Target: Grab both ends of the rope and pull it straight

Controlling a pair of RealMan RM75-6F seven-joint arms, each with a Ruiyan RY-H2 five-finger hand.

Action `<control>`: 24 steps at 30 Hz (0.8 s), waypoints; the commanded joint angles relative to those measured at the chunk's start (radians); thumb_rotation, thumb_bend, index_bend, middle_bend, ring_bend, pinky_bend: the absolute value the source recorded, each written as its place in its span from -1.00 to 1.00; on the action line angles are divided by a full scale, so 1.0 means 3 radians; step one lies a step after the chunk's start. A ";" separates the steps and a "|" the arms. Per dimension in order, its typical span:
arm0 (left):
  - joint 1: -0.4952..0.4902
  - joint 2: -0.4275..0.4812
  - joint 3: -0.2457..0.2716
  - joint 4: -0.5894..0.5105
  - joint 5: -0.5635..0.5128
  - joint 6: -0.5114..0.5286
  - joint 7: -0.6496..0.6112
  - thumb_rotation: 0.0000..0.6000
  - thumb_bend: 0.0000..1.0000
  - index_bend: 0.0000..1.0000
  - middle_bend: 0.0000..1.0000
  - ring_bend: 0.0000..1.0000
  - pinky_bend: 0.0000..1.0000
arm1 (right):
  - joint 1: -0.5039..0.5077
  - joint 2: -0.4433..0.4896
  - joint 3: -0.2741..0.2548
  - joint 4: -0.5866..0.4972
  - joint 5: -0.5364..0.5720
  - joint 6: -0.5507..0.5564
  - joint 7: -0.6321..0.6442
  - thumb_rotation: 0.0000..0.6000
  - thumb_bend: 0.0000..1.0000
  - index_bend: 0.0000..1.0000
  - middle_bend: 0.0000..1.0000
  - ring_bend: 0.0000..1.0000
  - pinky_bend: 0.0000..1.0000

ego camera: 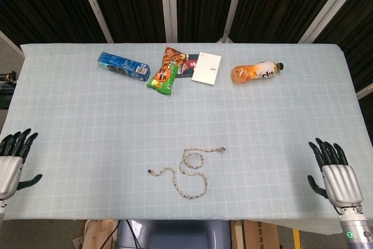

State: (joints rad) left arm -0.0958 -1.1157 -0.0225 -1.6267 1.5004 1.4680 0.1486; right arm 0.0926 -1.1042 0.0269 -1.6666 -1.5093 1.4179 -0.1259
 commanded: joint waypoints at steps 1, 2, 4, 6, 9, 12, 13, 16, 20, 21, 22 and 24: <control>0.0002 0.0003 0.0000 -0.0005 0.0005 0.0008 0.0000 1.00 -0.91 -1.00 -1.00 -1.00 -1.00 | 0.0031 0.0019 -0.0026 -0.0010 -0.0069 -0.0040 0.0041 1.00 -0.24 -1.00 -1.00 -1.00 -1.00; 0.0004 0.0003 0.0000 -0.0006 0.0005 0.0010 0.0001 1.00 -0.91 -1.00 -1.00 -1.00 -1.00 | 0.0049 0.0032 -0.0043 -0.0013 -0.0116 -0.0063 0.0070 1.00 -0.24 -1.00 -1.00 -1.00 -1.00; 0.0006 0.0004 -0.0003 -0.0008 0.0002 0.0014 -0.0006 1.00 -0.91 -1.00 -1.00 -1.00 -1.00 | 0.0119 0.0068 -0.0089 -0.0005 -0.0287 -0.0123 0.0142 1.00 -0.24 -0.95 -1.00 -1.00 -1.00; 0.0003 0.0002 -0.0008 -0.0006 -0.0006 0.0012 -0.0004 1.00 -0.91 -1.00 -1.00 -1.00 -1.00 | 0.0196 0.0058 -0.0097 0.0019 -0.0436 -0.0153 0.0170 1.00 -0.24 -0.81 -0.98 -1.00 -1.00; -0.0001 -0.0005 -0.0017 -0.0002 -0.0010 0.0015 0.0005 1.00 -0.91 -1.00 -1.00 -1.00 -1.00 | 0.0305 -0.0005 -0.0064 -0.0055 -0.0460 -0.0259 0.0255 1.00 -0.24 -0.69 -0.96 -1.00 -1.00; -0.0002 -0.0014 -0.0023 0.0006 -0.0009 0.0024 0.0016 1.00 -0.91 -1.00 -1.00 -1.00 -1.00 | 0.0402 -0.0085 -0.0008 -0.0146 -0.0382 -0.0392 0.0239 1.00 -0.24 -0.64 -0.96 -1.00 -1.00; -0.0002 -0.0017 -0.0025 0.0007 -0.0012 0.0023 0.0021 1.00 -0.91 -1.00 -1.00 -1.00 -1.00 | 0.0442 -0.0125 0.0016 -0.0175 -0.0351 -0.0444 0.0201 1.00 -0.24 -0.64 -0.96 -1.00 -1.00; -0.0003 -0.0020 -0.0028 0.0010 -0.0025 0.0018 0.0034 1.00 -0.91 -1.00 -1.00 -1.00 -1.00 | 0.0549 -0.0250 0.0083 -0.0232 -0.0257 -0.0578 0.0070 1.00 -0.24 -0.64 -0.96 -1.00 -1.00; -0.0003 -0.0026 -0.0031 0.0014 -0.0021 0.0026 0.0038 1.00 -0.91 -1.00 -1.00 -1.00 -1.00 | 0.0678 -0.0429 0.0182 -0.0240 -0.0121 -0.0713 -0.0115 1.00 -0.24 -0.61 -0.95 -1.00 -1.00; -0.0002 -0.0028 -0.0030 0.0013 -0.0016 0.0029 0.0039 1.00 -0.91 -1.00 -1.00 -1.00 -1.00 | 0.0723 -0.0485 0.0218 -0.0246 -0.0065 -0.0762 -0.0158 1.00 -0.24 -0.58 -0.94 -1.00 -1.00; -0.0002 -0.0029 -0.0029 0.0014 -0.0012 0.0032 0.0041 1.00 -0.91 -1.00 -1.00 -1.00 -1.00 | 0.0763 -0.0538 0.0255 -0.0252 0.0004 -0.0809 -0.0199 1.00 -0.24 -0.54 -0.93 -1.00 -1.00; -0.0004 -0.0032 -0.0029 0.0019 -0.0005 0.0034 0.0043 1.00 -0.91 -1.00 -1.00 -1.00 -1.00 | 0.0855 -0.0653 0.0340 -0.0269 0.0171 -0.0915 -0.0290 1.00 -0.24 -0.46 -0.90 -1.00 -1.00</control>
State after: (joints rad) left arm -0.0967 -1.1250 -0.0310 -1.6213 1.4990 1.4782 0.1613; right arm 0.3170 -1.2625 0.0992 -1.7405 -1.5053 1.1788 -0.1802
